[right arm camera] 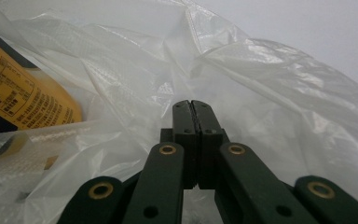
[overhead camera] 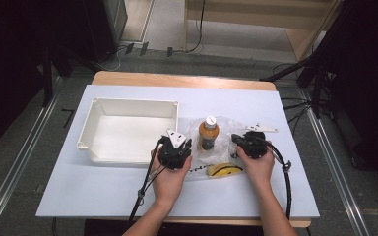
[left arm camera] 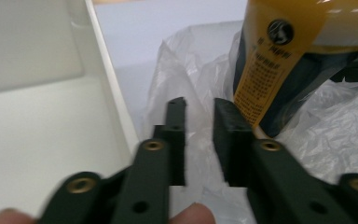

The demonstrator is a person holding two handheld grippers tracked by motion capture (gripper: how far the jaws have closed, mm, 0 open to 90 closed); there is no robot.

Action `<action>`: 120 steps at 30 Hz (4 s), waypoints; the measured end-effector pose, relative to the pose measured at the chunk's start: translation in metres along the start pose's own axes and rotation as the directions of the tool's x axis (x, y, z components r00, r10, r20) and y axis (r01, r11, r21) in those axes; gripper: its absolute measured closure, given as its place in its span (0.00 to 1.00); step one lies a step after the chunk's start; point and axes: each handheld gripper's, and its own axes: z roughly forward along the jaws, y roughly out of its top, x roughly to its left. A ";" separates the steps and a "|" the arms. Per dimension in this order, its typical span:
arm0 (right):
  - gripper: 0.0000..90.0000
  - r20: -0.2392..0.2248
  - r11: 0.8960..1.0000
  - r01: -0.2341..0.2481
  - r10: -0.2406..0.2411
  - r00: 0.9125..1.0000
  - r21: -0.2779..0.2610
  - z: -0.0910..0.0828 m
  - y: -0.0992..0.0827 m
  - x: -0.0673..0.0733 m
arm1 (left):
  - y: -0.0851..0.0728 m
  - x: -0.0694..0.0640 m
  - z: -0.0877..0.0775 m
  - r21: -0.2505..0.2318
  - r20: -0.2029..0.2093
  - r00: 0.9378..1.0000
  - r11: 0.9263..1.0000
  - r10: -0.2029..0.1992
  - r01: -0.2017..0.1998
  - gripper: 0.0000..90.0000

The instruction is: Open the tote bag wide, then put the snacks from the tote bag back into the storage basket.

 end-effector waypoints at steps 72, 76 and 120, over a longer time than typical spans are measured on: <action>0.48 -0.289 0.949 0.242 -0.293 0.911 -0.200 -0.063 0.048 0.046 | -0.064 0.123 -0.096 -0.168 0.380 0.923 0.986 0.059 0.006 0.39; 0.44 -0.293 0.945 0.263 -0.312 0.904 -0.195 -0.061 0.050 0.052 | -0.067 0.141 -0.105 -0.183 0.372 0.927 0.983 0.055 0.016 0.33; 0.32 -0.354 0.937 0.348 -0.333 0.874 -0.023 -0.020 0.075 0.074 | -0.091 0.221 -0.132 -0.164 0.328 0.943 0.986 0.050 0.005 0.19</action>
